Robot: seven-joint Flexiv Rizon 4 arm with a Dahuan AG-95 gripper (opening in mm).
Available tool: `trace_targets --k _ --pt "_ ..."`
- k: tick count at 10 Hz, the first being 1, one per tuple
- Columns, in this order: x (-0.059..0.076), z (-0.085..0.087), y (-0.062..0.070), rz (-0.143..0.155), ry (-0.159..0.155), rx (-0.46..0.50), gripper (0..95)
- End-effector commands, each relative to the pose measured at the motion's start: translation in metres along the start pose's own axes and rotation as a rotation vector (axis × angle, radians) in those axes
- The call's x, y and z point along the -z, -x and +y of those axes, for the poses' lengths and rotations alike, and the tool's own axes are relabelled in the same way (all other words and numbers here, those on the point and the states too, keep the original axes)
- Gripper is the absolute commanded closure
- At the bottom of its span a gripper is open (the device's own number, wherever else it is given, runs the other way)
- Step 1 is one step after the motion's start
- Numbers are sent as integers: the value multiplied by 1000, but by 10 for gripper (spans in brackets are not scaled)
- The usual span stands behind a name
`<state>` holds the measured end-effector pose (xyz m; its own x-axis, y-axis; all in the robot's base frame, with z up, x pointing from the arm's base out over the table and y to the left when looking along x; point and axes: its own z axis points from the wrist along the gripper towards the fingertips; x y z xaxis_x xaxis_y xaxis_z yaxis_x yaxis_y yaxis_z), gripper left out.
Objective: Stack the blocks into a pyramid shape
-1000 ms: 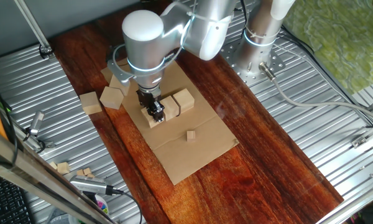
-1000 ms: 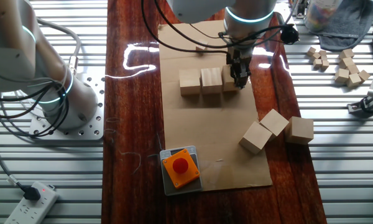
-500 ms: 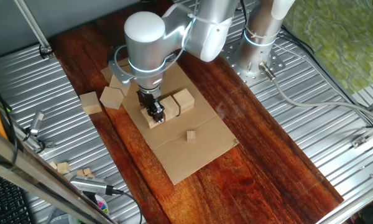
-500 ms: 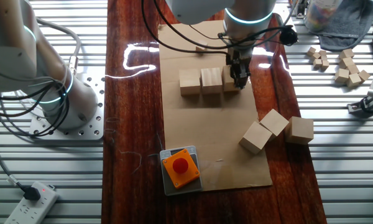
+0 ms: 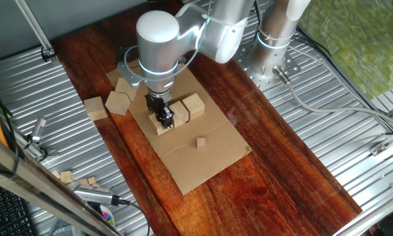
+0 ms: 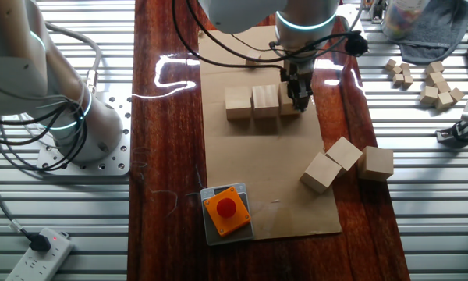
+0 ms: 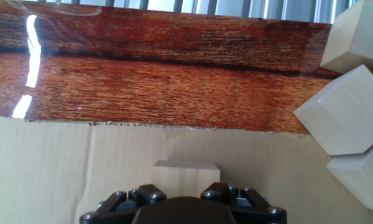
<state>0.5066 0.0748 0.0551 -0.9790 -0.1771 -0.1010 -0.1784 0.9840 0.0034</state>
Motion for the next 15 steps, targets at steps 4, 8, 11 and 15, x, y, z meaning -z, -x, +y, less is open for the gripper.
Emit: trace_targets --k 4,8,11,15 --pt "0 0 0 3 2 25 570" --pt "0 0 0 3 1 40 380" --pt "0 0 0 4 0 45 380" --pt "7 1 2 16 1 49 380"
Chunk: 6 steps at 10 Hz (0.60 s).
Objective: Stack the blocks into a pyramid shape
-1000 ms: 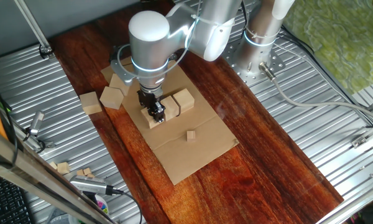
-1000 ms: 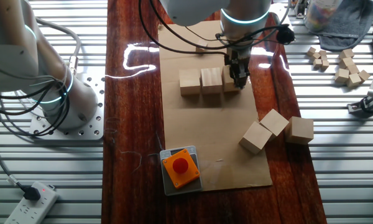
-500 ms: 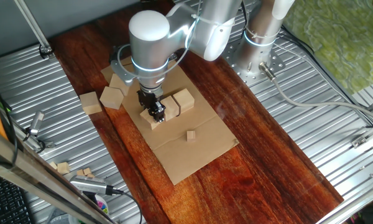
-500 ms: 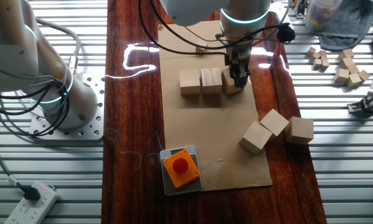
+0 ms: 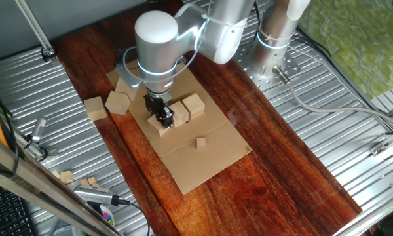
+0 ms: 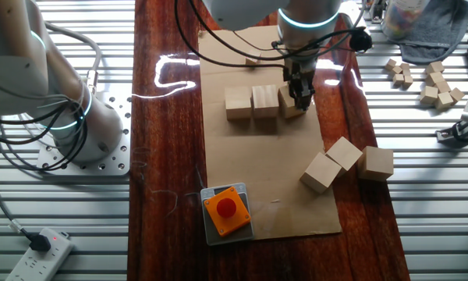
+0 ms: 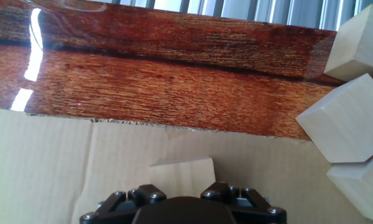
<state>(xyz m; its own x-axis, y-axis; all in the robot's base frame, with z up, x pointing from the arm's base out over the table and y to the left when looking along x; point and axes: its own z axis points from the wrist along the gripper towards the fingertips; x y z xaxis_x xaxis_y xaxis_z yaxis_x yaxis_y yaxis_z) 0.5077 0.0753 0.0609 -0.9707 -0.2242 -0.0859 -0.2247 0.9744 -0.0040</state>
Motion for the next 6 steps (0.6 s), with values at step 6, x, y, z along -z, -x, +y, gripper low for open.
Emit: trace_targets --k 6 --pt "17 4 3 15 7 -14 190"
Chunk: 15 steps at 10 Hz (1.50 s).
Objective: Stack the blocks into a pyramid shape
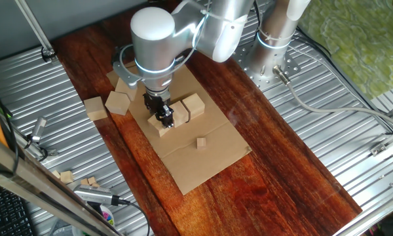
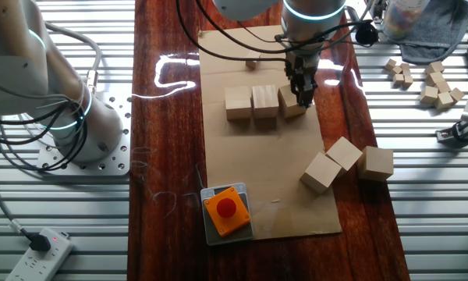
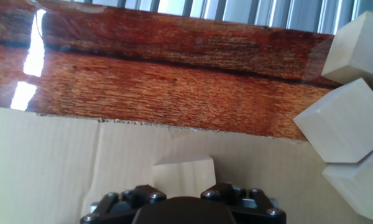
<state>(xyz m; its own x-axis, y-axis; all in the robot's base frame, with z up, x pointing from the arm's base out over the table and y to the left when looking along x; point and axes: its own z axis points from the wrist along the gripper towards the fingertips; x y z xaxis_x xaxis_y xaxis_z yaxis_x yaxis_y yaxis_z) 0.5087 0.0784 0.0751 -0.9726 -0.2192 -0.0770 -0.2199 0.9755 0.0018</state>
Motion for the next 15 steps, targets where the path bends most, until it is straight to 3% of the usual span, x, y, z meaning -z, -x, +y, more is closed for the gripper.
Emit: trace_targets --k 1,4,8,12,14,15 --pt "6 2 0 11 -7 -18 380" --pt "8 2 0 -7 -19 -41 950" --pt "13 0 0 -11 -25 -44 950" --pt "17 -2 -1 3 -36 -33 950" --pt "17 -2 -1 43 -44 -23 950" --pt "17 -2 -1 98 -28 -56 950"
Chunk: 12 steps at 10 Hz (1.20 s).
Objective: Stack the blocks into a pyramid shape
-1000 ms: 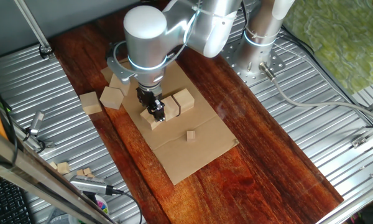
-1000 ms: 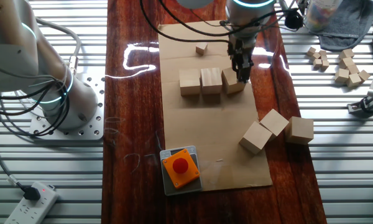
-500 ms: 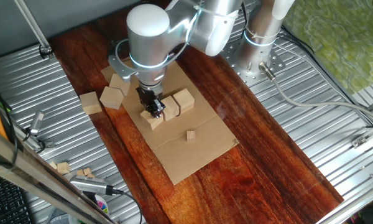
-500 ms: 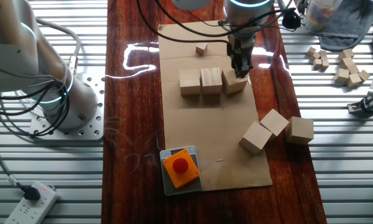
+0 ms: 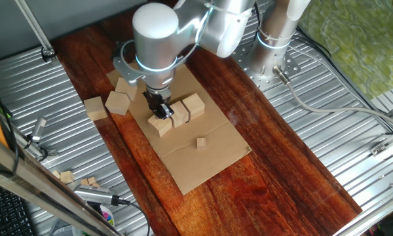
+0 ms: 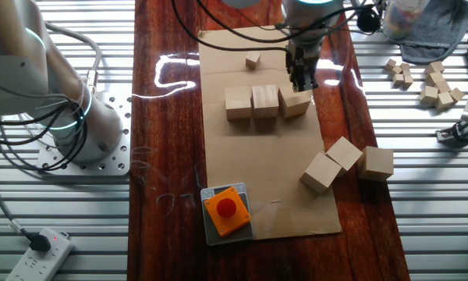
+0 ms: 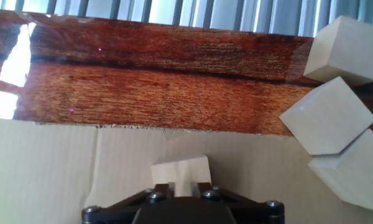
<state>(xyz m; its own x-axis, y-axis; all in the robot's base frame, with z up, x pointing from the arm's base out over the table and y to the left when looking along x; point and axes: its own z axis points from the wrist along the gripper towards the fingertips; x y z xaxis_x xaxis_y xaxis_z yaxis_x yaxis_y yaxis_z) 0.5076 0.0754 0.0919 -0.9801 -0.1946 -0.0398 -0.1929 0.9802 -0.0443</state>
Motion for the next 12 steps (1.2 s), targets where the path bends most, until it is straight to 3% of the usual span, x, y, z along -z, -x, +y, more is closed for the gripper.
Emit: trace_targets --k 1,3,5,11,12 --pt "0 1 0 89 23 -34 950" --pt "0 1 0 109 49 -1 950" --pt "0 1 0 122 47 22 950" --pt "0 1 0 119 52 42 950" --pt "0 1 9 120 51 47 950"
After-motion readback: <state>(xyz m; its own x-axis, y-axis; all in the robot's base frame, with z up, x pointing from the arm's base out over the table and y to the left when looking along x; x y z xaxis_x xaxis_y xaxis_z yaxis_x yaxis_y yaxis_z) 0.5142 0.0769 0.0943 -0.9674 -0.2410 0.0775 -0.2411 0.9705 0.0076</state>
